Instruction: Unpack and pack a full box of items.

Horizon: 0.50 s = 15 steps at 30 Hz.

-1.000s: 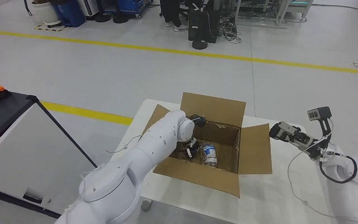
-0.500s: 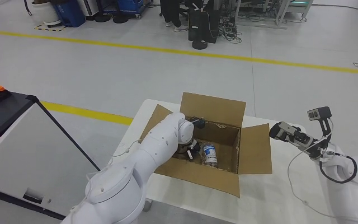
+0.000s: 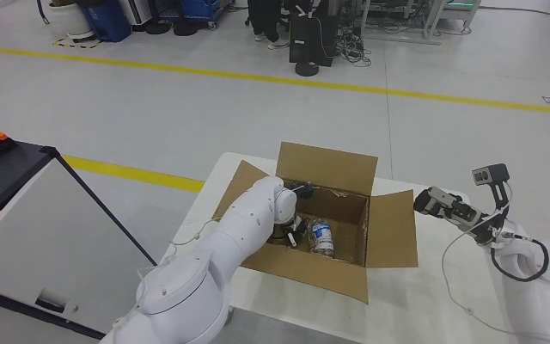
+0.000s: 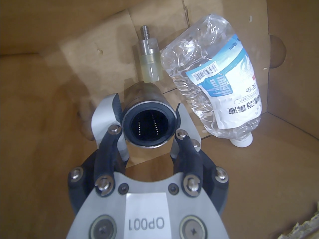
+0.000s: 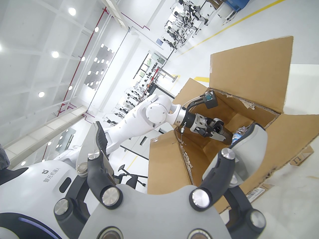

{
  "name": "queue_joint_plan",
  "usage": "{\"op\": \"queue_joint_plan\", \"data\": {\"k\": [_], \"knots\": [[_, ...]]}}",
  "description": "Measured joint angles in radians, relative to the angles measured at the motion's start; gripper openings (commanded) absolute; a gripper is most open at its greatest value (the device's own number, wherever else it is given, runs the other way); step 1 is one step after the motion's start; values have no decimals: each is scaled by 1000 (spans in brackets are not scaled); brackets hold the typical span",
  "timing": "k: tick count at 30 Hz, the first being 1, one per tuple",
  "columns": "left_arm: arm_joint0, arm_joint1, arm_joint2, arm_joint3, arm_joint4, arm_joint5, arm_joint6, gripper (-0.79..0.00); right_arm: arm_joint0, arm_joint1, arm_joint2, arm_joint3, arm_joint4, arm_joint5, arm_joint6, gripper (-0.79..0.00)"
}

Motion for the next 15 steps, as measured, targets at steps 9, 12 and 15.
{"op": "queue_joint_plan", "data": {"k": [9, 12, 15], "knots": [[-16, -10, -10, 6, 17, 20, 15, -785, 0, 0, 0, 0, 0, 0, 0, 0], [-26, -10, -20, 3, 9, 20, 13, -785, 0, 0, 0, 0, 0, 0, 0, 0], [-38, -11, -23, -5, 17, 33, -6, -785, 0, 0, 0, 0, 0, 0, 0, 0]]}}
